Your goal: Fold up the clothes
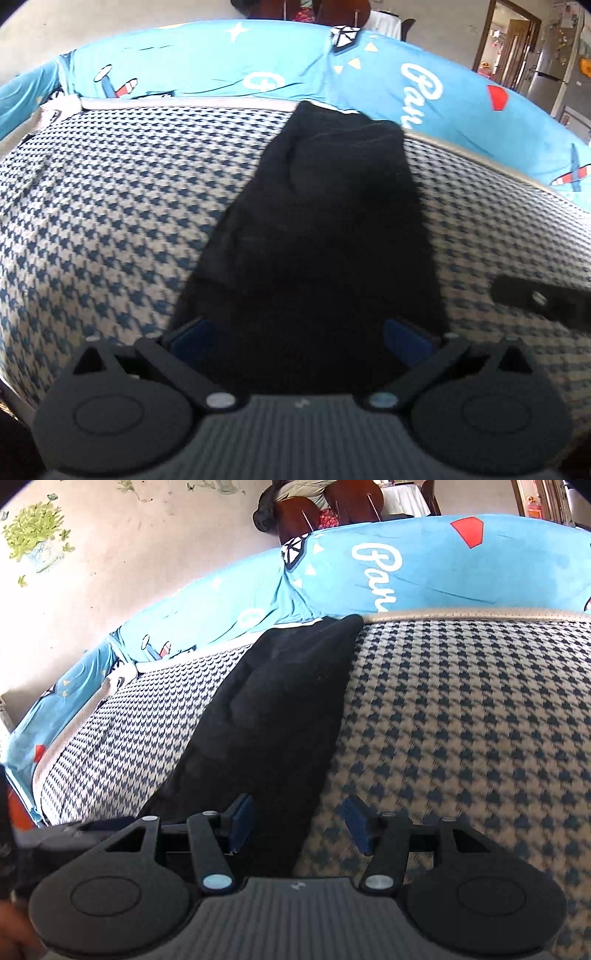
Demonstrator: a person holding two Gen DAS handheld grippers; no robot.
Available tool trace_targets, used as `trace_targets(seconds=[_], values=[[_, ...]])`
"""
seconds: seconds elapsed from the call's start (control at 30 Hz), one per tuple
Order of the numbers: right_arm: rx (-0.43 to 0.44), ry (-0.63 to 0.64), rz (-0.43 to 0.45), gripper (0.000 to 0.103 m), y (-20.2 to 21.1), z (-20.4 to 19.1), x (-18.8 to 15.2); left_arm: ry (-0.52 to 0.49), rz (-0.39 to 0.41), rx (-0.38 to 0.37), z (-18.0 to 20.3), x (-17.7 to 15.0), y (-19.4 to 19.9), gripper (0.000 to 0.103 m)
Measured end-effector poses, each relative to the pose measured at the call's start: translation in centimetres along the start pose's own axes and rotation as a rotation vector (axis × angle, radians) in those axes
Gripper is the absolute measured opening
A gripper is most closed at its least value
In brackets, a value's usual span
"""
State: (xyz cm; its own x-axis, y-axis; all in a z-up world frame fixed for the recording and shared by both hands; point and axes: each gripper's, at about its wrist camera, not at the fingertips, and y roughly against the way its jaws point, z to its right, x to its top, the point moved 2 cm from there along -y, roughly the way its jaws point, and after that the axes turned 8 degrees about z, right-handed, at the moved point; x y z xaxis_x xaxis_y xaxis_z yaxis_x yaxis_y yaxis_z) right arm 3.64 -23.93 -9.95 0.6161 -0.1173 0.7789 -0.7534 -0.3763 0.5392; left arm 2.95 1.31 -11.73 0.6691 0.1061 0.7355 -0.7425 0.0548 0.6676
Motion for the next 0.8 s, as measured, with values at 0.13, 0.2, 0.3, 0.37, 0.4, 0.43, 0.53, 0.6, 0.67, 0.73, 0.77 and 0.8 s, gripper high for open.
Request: trace_targets(seconds=[0.13,0.2,0.3,0.37,0.4,0.43,0.53,0.6,0.67,0.73,0.77,0.8], values=[[-0.023,-0.009,0.009,0.057,-0.6,1.3,1.4,-0.020,0.008,-0.025,2.3,0.2,0.9,0.103],[-0.033,-0.014,0.013,0.057,-1.0,1.8,2.0,-0.040,0.015,-0.041,3.4,0.4,1.3,0.103],[-0.037,-0.034,0.019,0.058,-1.7,2.8,3.0,-0.062,0.023,-0.067,5.0,0.6,1.9,0.103],[-0.035,-0.054,0.017,0.058,-2.4,3.5,3.6,-0.077,0.032,-0.082,5.8,0.7,2.0,0.103],[-0.036,-0.062,0.019,0.058,-2.7,3.8,3.9,-0.086,0.036,-0.088,6.1,0.8,2.0,0.103],[-0.036,-0.068,0.021,0.058,-2.9,4.1,4.1,-0.099,0.034,-0.088,6.3,0.7,1.8,0.103],[-0.038,-0.093,0.017,0.058,-3.7,4.9,4.6,-0.110,0.021,-0.084,6.2,0.6,0.9,0.103],[-0.034,-0.109,0.018,0.058,-4.3,5.2,4.9,-0.111,0.010,-0.079,6.0,0.5,0.3,0.103],[-0.025,-0.116,0.017,0.058,-5.1,5.3,5.1,-0.112,-0.001,-0.074,5.7,0.4,-0.4,0.103],[-0.015,-0.124,0.015,0.058,-5.8,5.5,5.4,-0.113,-0.012,-0.070,5.5,0.4,-1.0,0.103],[-0.011,-0.128,0.014,0.058,-6.2,5.6,5.5,-0.113,-0.013,-0.070,5.3,0.6,-1.3,0.103],[-0.006,-0.131,0.013,0.058,-6.5,5.6,5.7,-0.113,-0.013,-0.070,5.2,0.8,-1.6,0.103]])
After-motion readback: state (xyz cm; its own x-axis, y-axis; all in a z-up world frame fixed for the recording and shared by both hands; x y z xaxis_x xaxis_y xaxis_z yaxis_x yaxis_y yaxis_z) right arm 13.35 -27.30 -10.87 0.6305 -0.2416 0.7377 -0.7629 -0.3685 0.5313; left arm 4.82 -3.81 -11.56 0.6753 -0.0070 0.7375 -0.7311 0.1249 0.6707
